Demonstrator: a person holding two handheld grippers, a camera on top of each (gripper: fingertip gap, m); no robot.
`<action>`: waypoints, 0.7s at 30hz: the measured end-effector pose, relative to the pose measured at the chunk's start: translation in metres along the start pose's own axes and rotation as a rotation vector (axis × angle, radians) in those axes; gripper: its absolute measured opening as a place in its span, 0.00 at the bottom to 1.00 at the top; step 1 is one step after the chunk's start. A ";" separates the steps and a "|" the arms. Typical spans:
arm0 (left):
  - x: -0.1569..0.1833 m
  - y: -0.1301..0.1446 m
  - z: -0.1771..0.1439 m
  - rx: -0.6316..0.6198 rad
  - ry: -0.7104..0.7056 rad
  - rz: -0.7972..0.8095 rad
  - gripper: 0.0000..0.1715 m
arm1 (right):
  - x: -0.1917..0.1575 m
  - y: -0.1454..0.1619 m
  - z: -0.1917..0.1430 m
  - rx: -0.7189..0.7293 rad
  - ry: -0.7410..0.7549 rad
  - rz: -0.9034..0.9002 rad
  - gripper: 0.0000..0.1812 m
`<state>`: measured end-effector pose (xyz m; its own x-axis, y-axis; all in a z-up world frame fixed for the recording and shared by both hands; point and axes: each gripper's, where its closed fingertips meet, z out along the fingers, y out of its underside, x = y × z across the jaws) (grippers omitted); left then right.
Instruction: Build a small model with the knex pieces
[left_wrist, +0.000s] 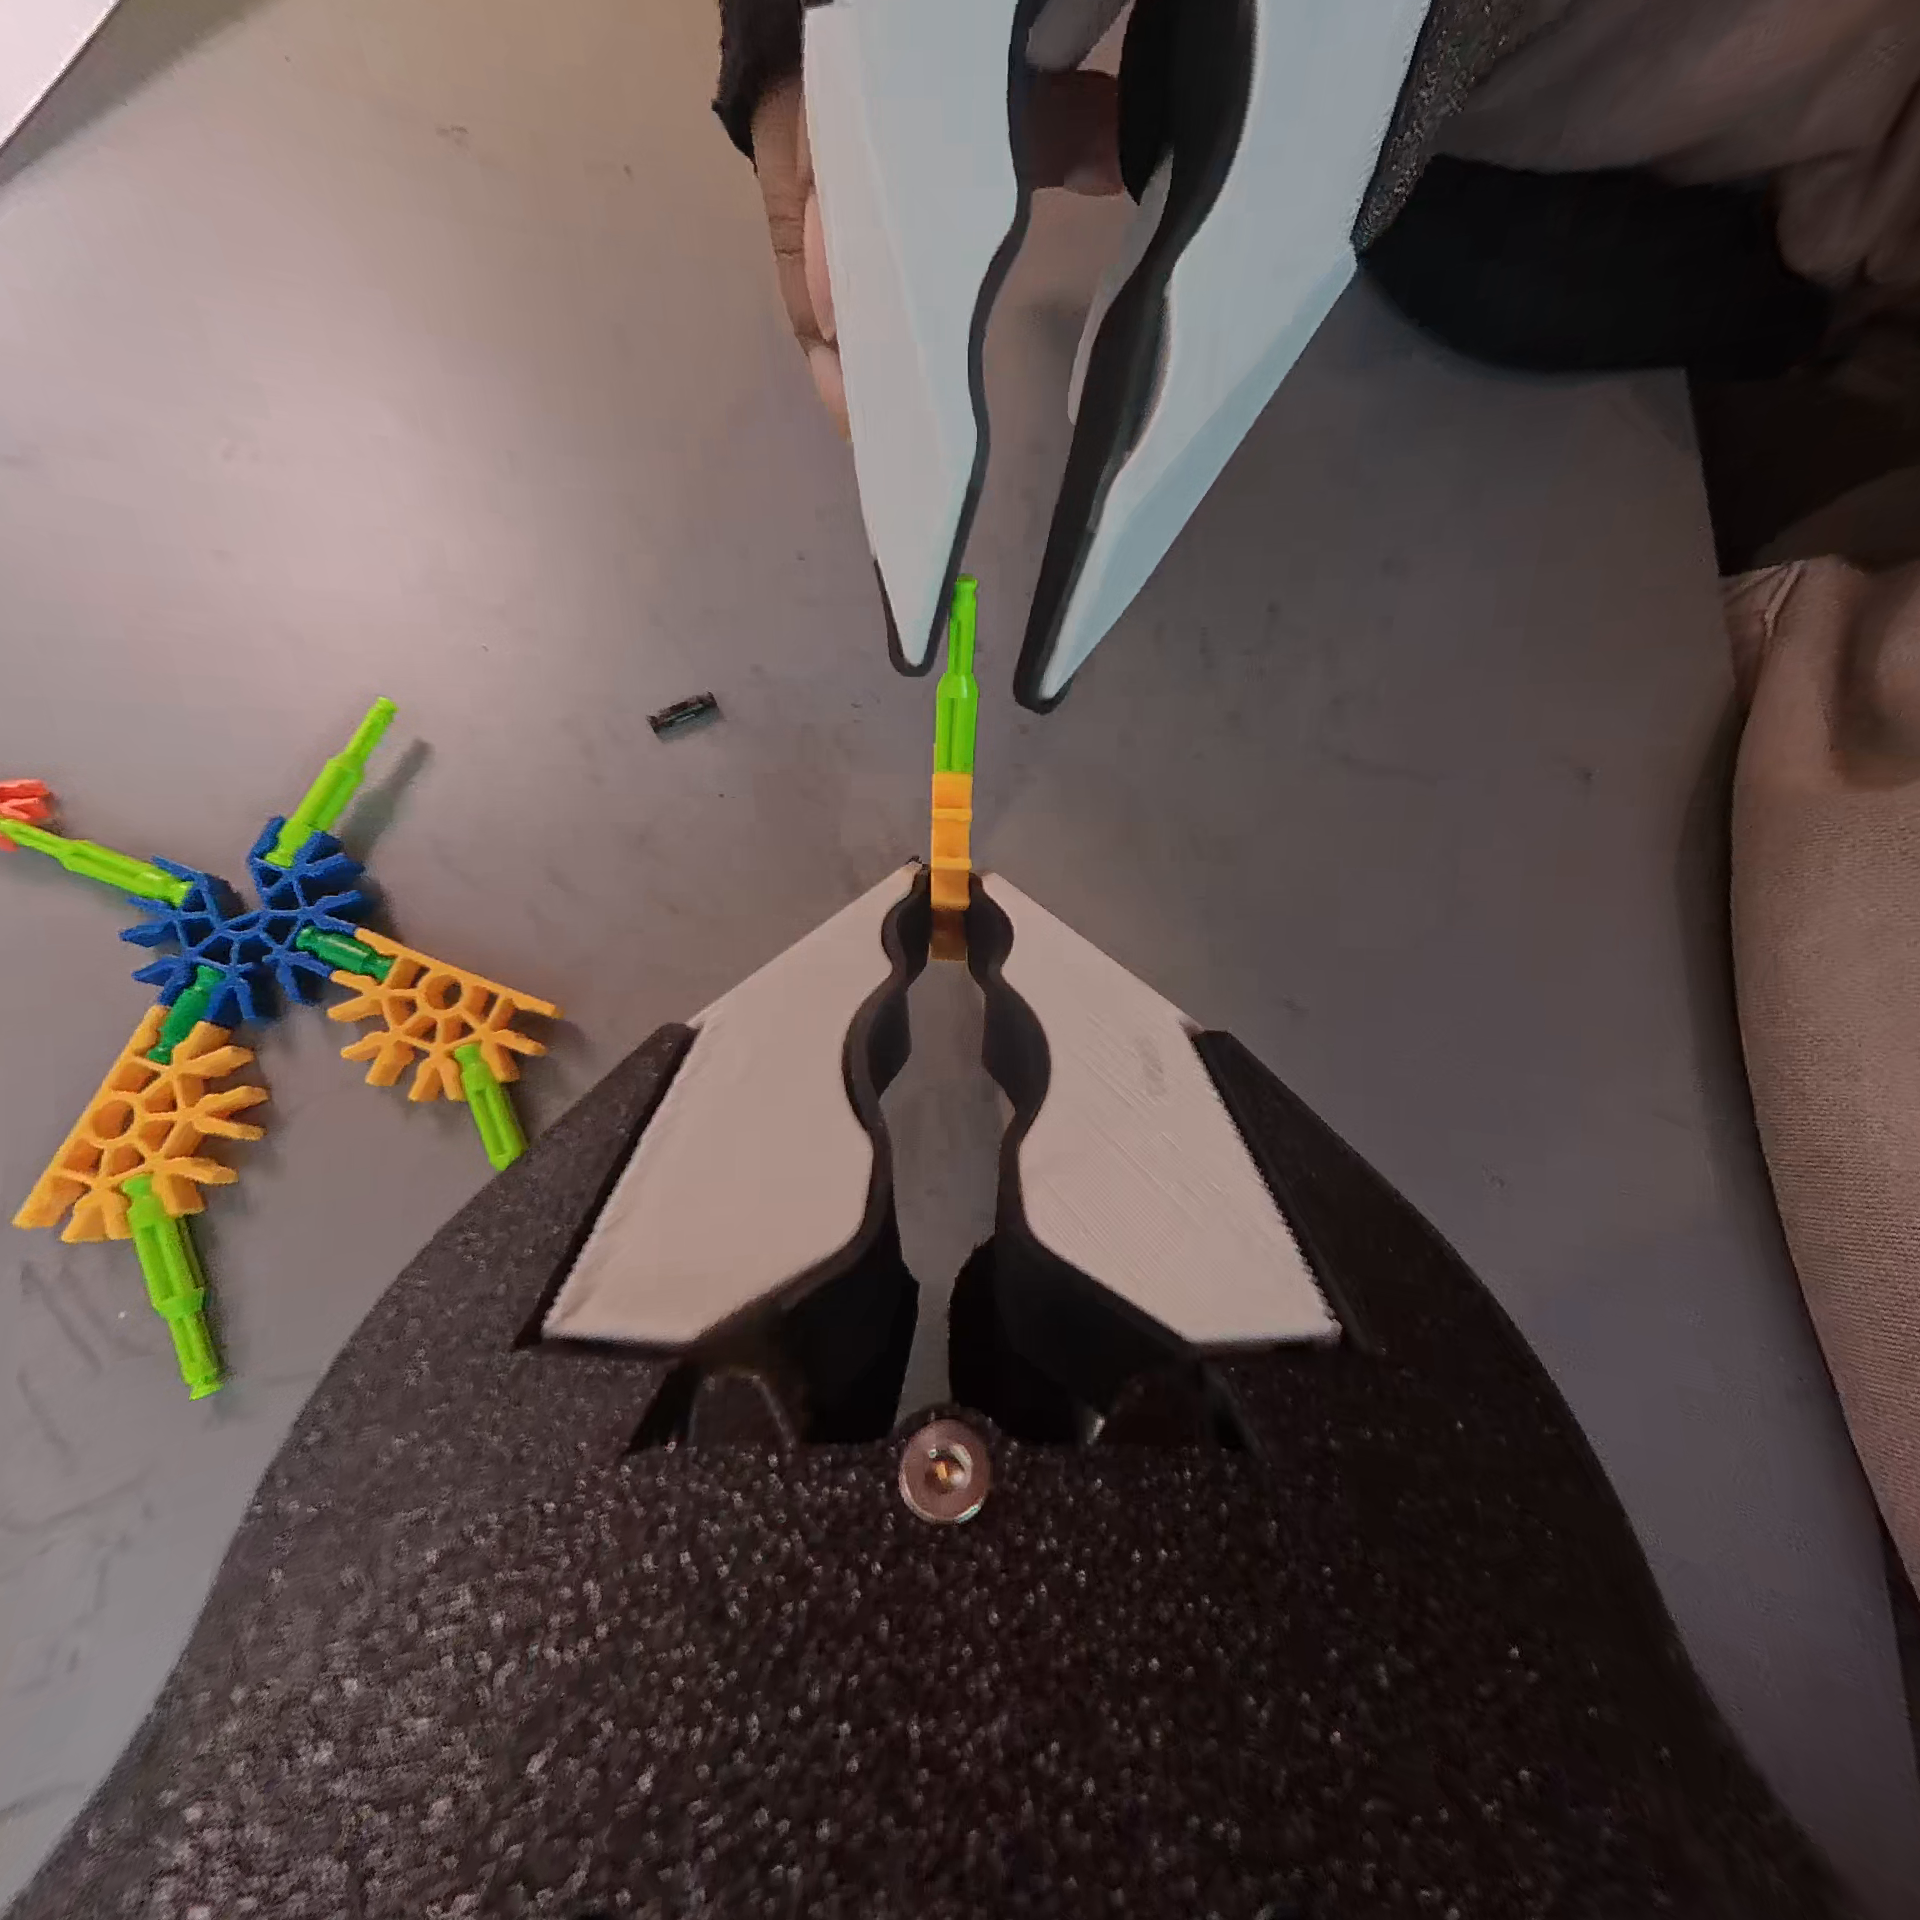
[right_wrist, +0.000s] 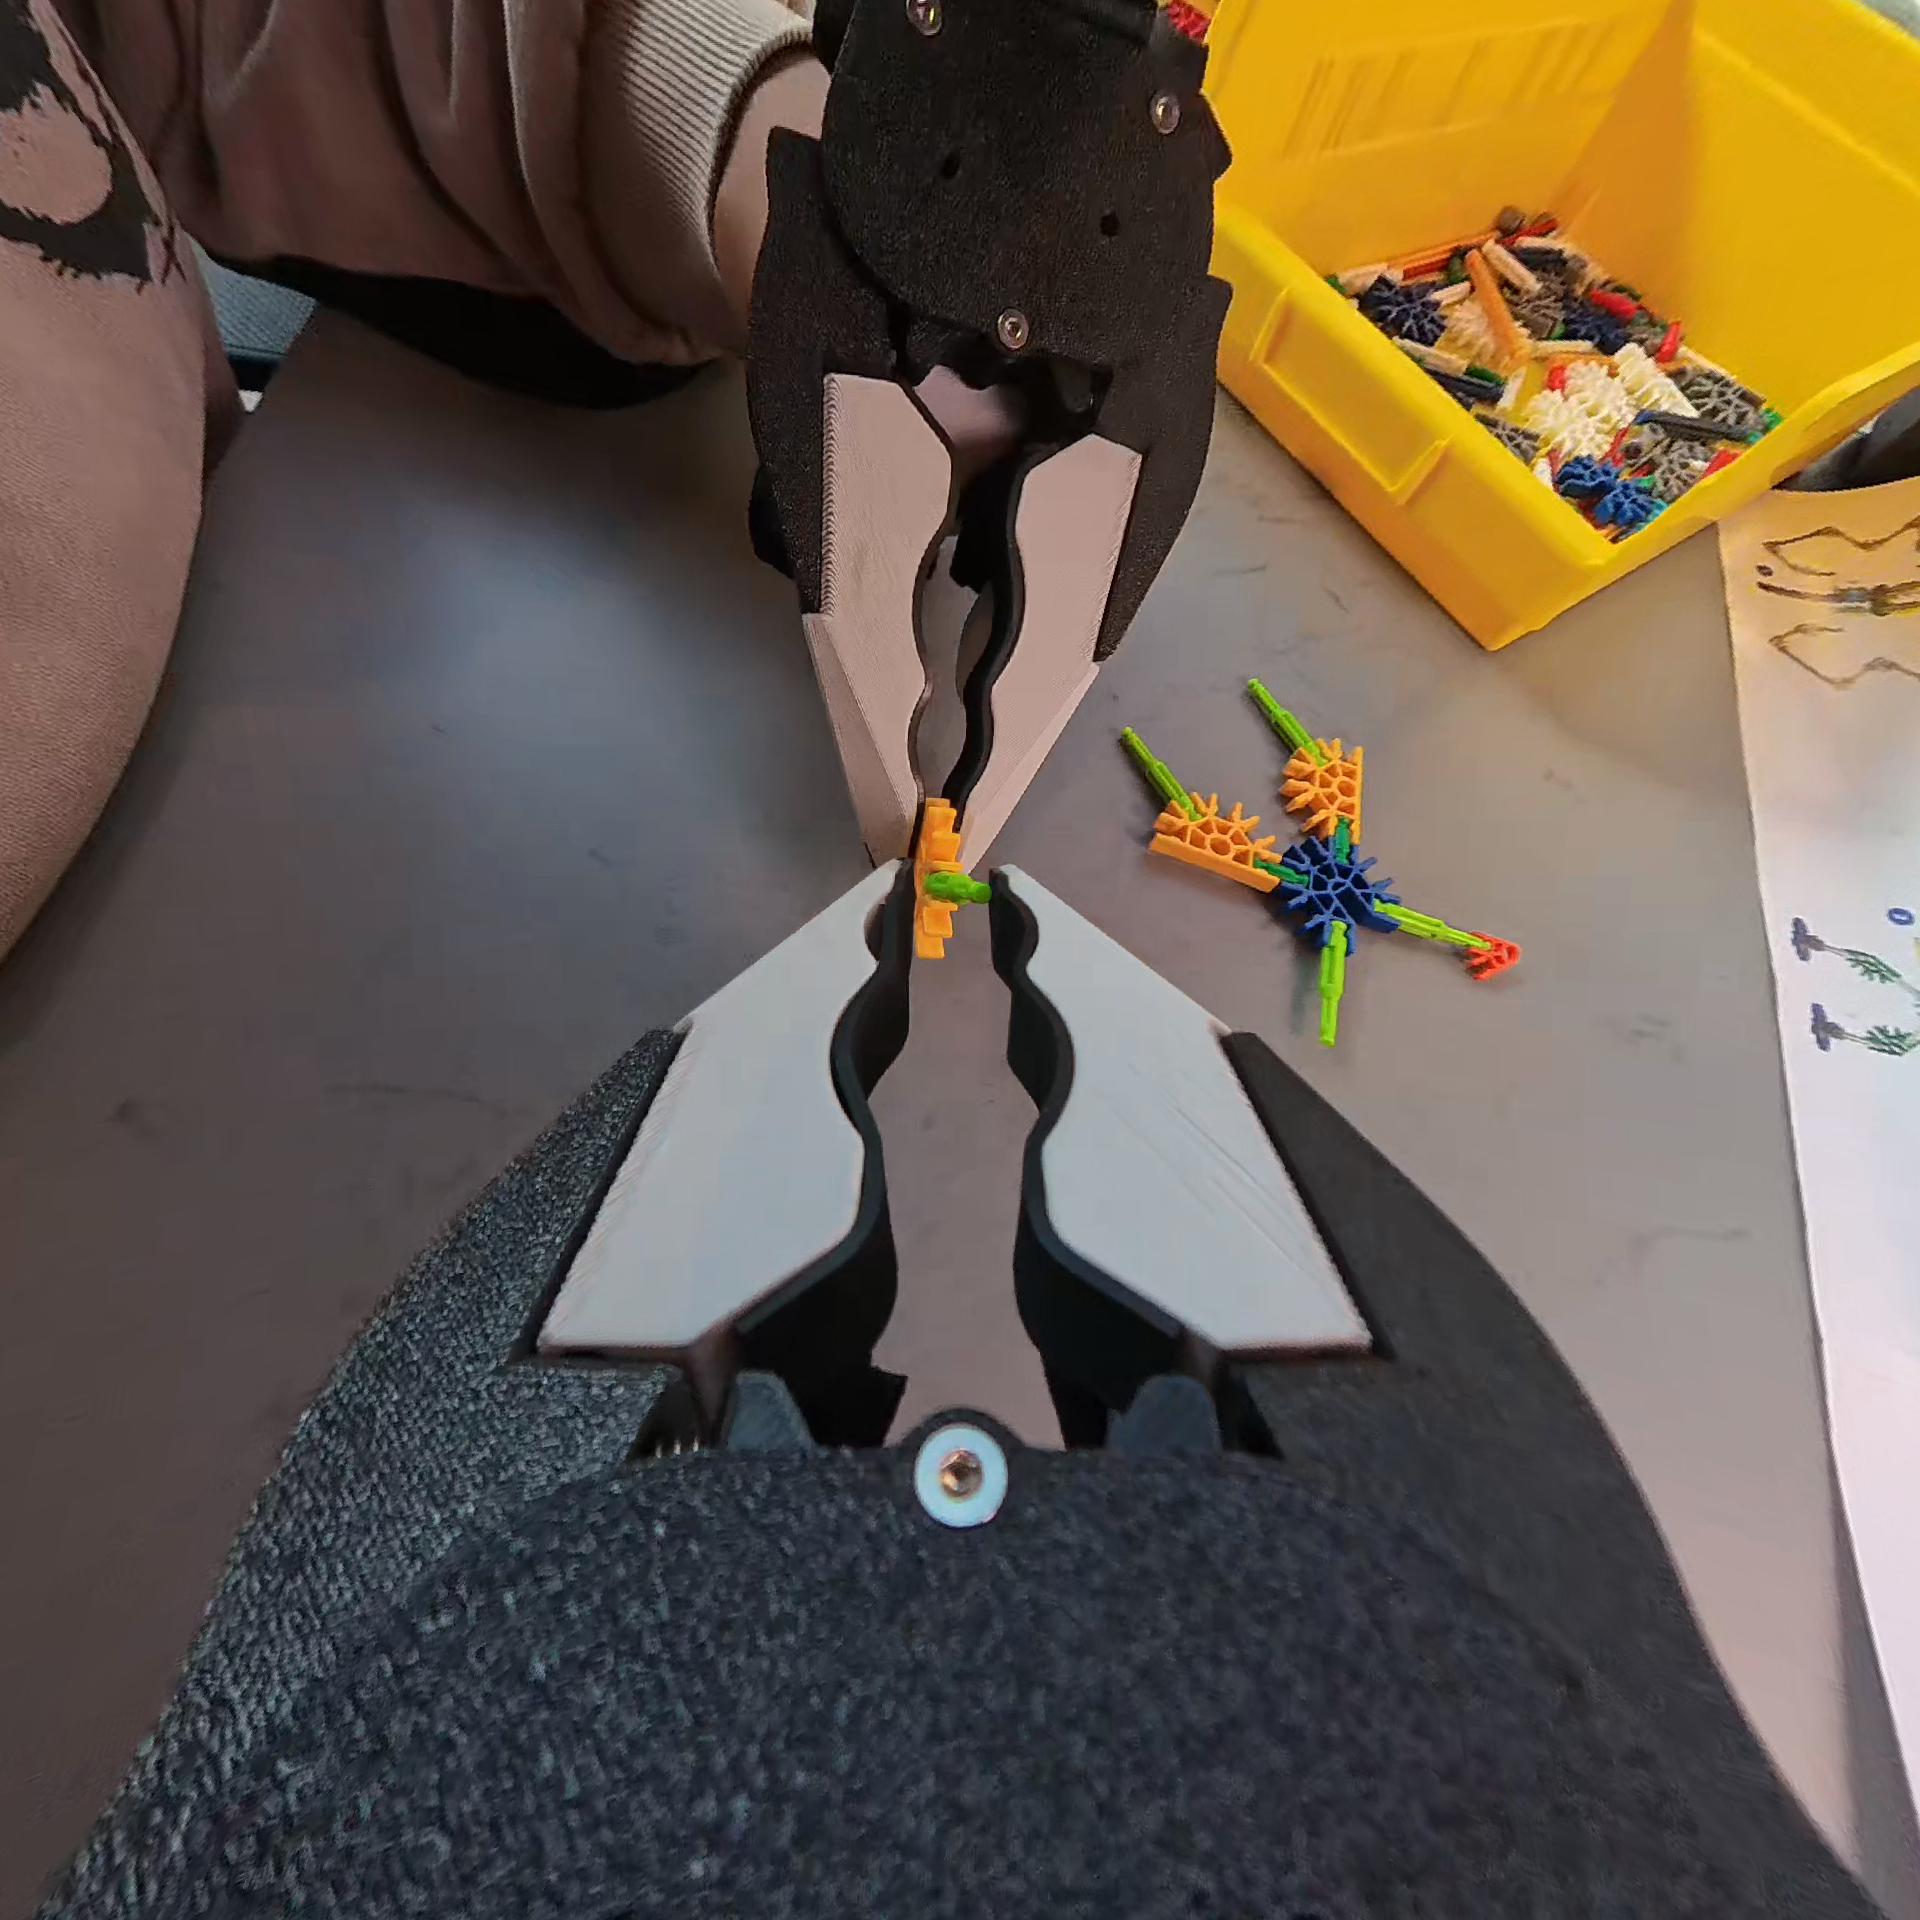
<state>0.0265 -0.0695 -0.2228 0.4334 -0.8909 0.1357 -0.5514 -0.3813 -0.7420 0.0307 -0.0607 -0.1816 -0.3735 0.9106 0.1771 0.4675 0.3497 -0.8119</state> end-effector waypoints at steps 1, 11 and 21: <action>0.001 0.001 0.001 -0.006 0.004 0.001 0.03 | 0.000 0.001 0.001 -0.007 -0.002 0.002 0.04; -0.001 0.005 0.003 -0.023 -0.011 0.022 0.03 | -0.004 0.010 0.005 -0.043 -0.039 0.014 0.02; 0.002 0.004 0.001 -0.003 0.007 0.066 0.03 | -0.008 0.013 0.004 -0.045 -0.077 0.057 0.02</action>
<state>0.0264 -0.0726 -0.2260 0.3912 -0.9157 0.0914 -0.5807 -0.3227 -0.7474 0.0363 -0.0647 -0.1957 -0.4052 0.9101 0.0865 0.5248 0.3090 -0.7932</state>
